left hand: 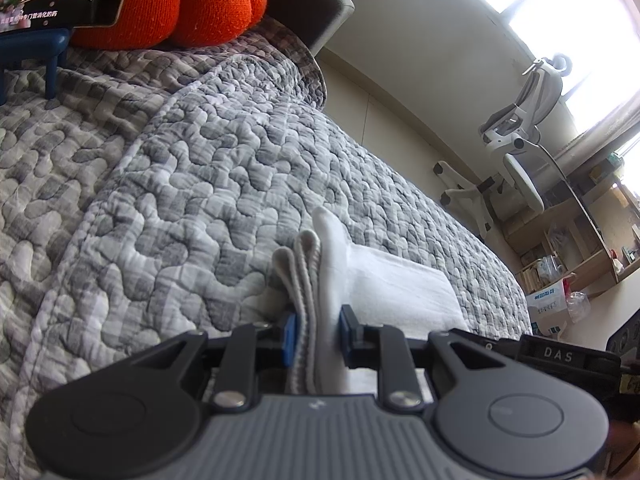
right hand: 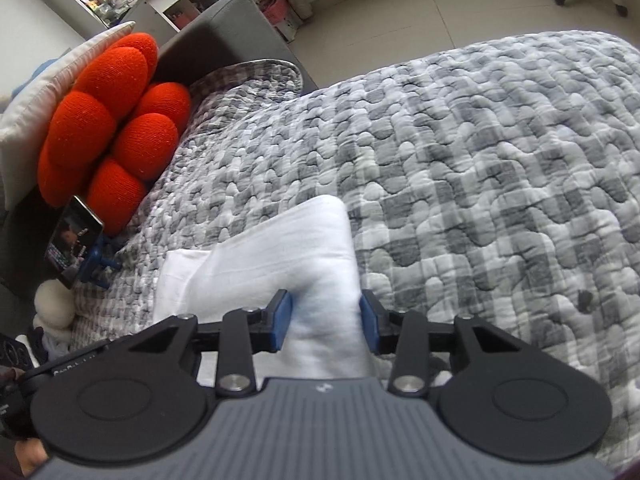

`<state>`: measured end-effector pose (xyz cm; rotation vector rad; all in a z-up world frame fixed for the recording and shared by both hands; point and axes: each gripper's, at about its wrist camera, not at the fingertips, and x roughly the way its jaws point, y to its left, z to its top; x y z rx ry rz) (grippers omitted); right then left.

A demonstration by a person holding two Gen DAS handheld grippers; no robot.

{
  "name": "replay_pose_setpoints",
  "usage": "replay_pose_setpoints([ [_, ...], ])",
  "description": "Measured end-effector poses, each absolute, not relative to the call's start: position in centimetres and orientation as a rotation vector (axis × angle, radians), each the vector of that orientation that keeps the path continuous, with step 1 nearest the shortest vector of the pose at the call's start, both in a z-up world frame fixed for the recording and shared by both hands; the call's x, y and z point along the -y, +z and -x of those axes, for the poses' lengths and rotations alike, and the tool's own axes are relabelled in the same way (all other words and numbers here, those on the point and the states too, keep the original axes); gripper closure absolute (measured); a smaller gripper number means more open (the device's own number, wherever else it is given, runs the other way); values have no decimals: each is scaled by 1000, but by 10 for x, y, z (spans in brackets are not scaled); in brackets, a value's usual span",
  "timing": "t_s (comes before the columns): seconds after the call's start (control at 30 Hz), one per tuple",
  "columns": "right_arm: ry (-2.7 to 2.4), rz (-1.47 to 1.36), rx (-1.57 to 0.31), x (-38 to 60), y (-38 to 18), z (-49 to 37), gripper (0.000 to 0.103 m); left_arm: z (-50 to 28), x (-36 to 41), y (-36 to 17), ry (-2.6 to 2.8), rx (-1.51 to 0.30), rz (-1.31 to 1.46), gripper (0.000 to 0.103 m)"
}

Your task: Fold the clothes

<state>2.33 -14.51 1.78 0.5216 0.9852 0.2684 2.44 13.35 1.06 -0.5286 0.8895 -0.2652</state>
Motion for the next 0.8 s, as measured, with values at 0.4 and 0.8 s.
replay_pose_setpoints([
  [0.4,356,-638,-971,150,10,-50,60,-24,-133,11,-264,-889,533,81],
  [0.8,373,-526,-814,140,25,-53,82,-23,-133,11,-262,-887,535,81],
])
